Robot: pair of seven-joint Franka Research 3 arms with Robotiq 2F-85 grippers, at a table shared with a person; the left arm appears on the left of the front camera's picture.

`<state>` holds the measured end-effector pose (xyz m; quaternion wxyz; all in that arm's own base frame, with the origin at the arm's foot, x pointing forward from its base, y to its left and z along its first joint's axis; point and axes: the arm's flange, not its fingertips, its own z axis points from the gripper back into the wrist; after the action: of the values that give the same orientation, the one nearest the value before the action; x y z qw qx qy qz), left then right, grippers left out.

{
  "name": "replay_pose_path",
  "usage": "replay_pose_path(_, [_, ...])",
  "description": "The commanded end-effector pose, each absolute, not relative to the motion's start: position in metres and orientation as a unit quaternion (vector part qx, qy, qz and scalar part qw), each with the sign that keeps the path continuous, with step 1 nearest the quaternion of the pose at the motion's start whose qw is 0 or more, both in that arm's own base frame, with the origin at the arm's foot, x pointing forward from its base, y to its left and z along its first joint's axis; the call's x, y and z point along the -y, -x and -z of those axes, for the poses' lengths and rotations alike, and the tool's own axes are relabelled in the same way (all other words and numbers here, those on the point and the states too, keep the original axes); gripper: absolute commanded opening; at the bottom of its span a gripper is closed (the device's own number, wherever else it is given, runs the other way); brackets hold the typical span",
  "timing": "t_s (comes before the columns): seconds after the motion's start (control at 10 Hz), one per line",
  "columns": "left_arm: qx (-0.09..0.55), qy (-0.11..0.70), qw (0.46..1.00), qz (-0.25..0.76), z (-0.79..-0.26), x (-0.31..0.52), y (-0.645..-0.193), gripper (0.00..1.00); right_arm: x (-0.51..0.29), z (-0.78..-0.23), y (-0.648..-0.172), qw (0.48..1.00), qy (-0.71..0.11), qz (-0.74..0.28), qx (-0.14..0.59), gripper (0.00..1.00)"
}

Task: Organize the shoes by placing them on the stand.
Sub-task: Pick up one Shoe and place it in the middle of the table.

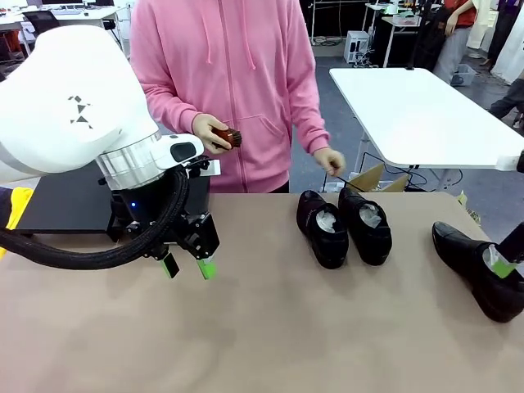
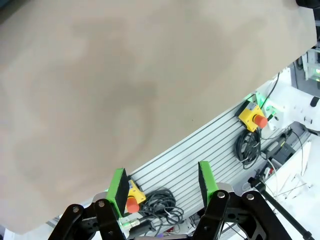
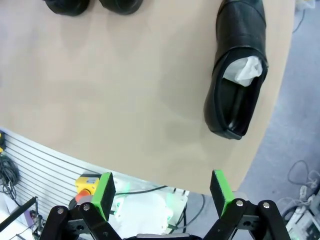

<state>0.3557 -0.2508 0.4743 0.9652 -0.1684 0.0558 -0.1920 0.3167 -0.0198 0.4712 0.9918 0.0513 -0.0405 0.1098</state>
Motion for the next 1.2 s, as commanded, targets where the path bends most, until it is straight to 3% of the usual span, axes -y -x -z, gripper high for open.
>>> replay_pose_path(0.0, [-0.051, 0.181, 0.963, 0.191, -0.473, 0.249, -0.353, 0.73, 0.016, -0.476, -0.311, 0.994, -0.041, -0.096, 0.038, 1.0])
replay_pose_path(0.4, [-0.051, 0.181, 0.963, 0.191, -0.473, 0.249, -0.353, 0.73, 0.016, -0.457, -0.339, 0.994, -0.014, -0.104, 0.04, 1.0])
replay_pose_path(0.7, [-0.051, 0.181, 0.963, 0.191, -0.473, 0.249, -0.353, 0.73, 0.025, -0.427, -0.378, 0.993, 0.0, -0.082, 0.09, 1.0])
replay_pose_path(1.1, [-0.051, 0.181, 0.963, 0.191, -0.473, 0.249, -0.353, 0.73, 0.031, -0.389, -0.393, 0.994, 0.034, -0.063, 0.085, 1.0])
